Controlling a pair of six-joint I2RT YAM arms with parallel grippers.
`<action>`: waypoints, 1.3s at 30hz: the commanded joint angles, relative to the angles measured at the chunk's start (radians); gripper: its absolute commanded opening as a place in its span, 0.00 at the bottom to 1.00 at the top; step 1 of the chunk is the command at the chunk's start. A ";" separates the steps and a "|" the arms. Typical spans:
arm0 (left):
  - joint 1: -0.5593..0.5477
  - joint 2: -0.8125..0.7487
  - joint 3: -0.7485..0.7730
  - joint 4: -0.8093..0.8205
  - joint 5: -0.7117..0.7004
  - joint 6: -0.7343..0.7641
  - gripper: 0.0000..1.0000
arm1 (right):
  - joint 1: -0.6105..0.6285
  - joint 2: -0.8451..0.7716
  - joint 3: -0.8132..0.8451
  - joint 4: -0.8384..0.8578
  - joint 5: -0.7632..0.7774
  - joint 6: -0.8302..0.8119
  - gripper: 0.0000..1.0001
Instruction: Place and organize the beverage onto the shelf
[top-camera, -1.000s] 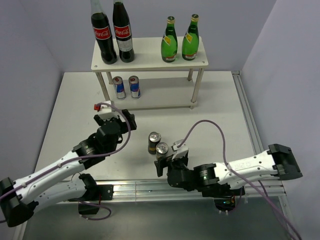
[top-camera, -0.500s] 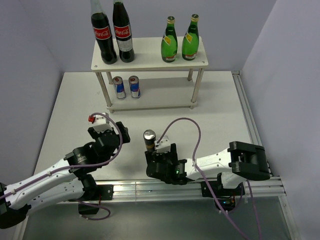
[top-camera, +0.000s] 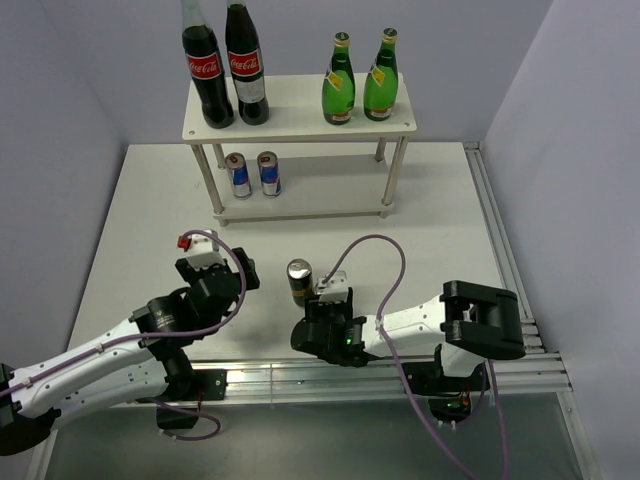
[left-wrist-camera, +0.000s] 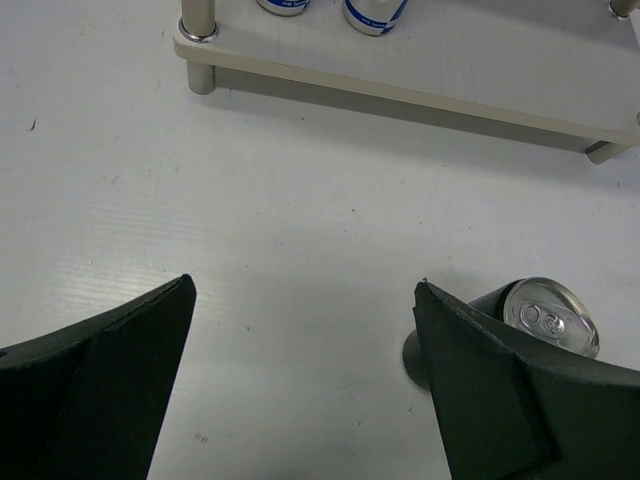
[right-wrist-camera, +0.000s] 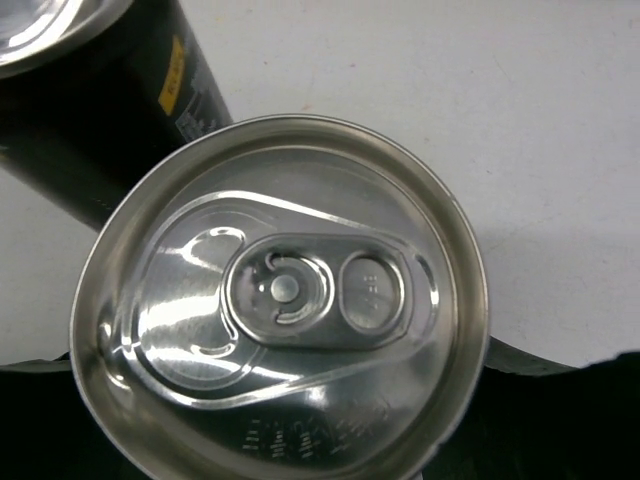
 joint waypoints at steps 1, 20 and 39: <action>-0.006 -0.020 -0.005 0.014 -0.021 -0.011 0.98 | -0.005 -0.030 0.016 -0.102 0.099 0.127 0.03; -0.008 -0.064 -0.036 0.058 -0.004 0.015 0.98 | -0.282 -0.429 0.184 -0.036 -0.042 -0.400 0.00; -0.009 -0.098 -0.054 0.084 0.011 0.041 0.99 | -0.828 0.161 0.660 0.197 -0.341 -0.632 0.00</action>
